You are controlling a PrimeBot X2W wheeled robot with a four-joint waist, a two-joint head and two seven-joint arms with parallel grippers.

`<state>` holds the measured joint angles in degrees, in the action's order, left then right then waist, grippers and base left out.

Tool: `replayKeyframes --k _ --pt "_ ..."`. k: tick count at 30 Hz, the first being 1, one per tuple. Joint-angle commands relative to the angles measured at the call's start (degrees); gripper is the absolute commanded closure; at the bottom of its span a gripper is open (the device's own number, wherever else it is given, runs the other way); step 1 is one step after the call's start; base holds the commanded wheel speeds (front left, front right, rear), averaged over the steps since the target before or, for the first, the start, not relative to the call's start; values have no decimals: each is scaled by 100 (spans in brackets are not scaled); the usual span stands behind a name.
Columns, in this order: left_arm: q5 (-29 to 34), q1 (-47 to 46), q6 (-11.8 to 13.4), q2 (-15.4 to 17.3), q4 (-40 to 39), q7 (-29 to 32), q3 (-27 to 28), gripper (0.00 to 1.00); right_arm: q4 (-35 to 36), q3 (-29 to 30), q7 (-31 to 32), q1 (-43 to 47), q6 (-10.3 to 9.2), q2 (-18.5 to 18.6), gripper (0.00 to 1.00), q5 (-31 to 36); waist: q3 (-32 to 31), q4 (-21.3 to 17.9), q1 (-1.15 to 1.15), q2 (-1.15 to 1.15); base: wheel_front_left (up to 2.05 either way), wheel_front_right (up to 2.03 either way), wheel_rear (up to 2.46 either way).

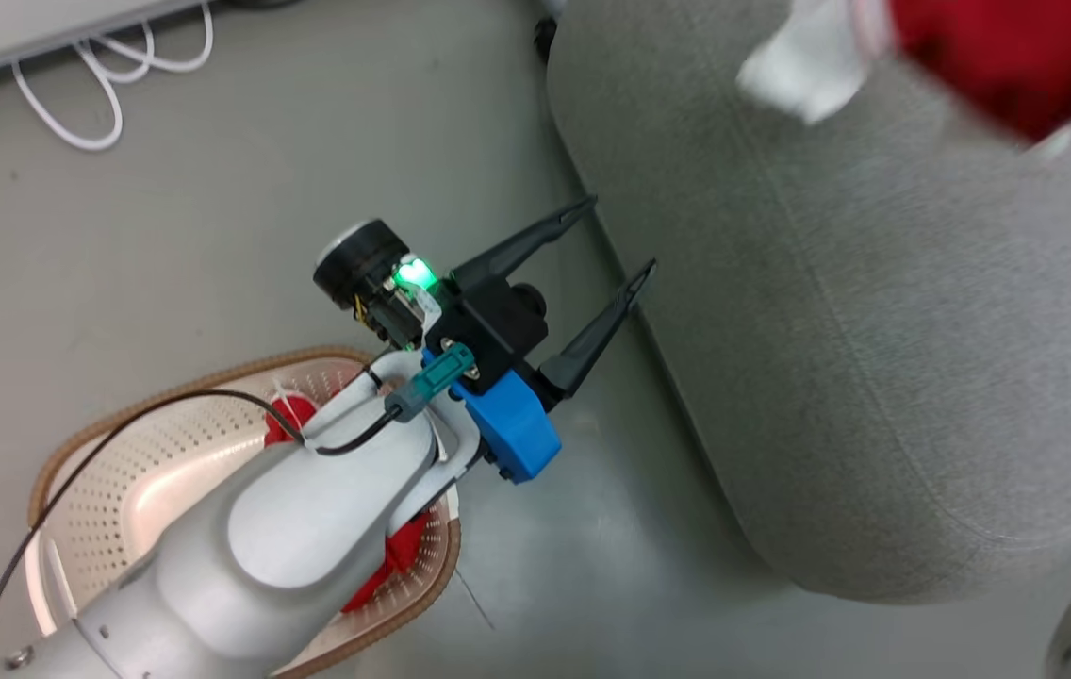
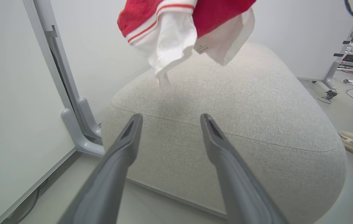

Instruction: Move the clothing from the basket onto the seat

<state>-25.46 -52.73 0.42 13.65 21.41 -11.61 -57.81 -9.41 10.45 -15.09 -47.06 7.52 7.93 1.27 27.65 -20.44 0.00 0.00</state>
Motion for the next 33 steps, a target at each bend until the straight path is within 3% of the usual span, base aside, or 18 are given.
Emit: replayKeyframes --k 1,9,15,23,32,33 --pt "39 -122 39 100 -88 31 42 0 73 260 -10 -402 -6 215 100 3 359 166 0 0 0 0 0" --pt "153 -399 85 454 -452 228 107 0 -283 1222 11 -1359 -6 1255 100 -111 1115 319 0 0 0 0 0" --pt "225 -526 111 699 -717 384 126 0 -1250 1605 -4 -1464 -6 1584 100 -174 1566 329 0 0 0 0 0" --pt "260 -611 126 746 -893 427 74 0 -2263 1882 -8 -1061 -6 1164 100 3 1843 421 0 0 0 0 0" --pt "202 -586 144 736 -832 340 51 0 -2415 2025 -8 -319 -6 549 100 68 1724 437 0 0 0 0 0" --pt "191 -567 157 743 -816 327 53 0 -2354 2052 -8 -247 -6 491 72 60 1680 423 0 0 0 0 0"
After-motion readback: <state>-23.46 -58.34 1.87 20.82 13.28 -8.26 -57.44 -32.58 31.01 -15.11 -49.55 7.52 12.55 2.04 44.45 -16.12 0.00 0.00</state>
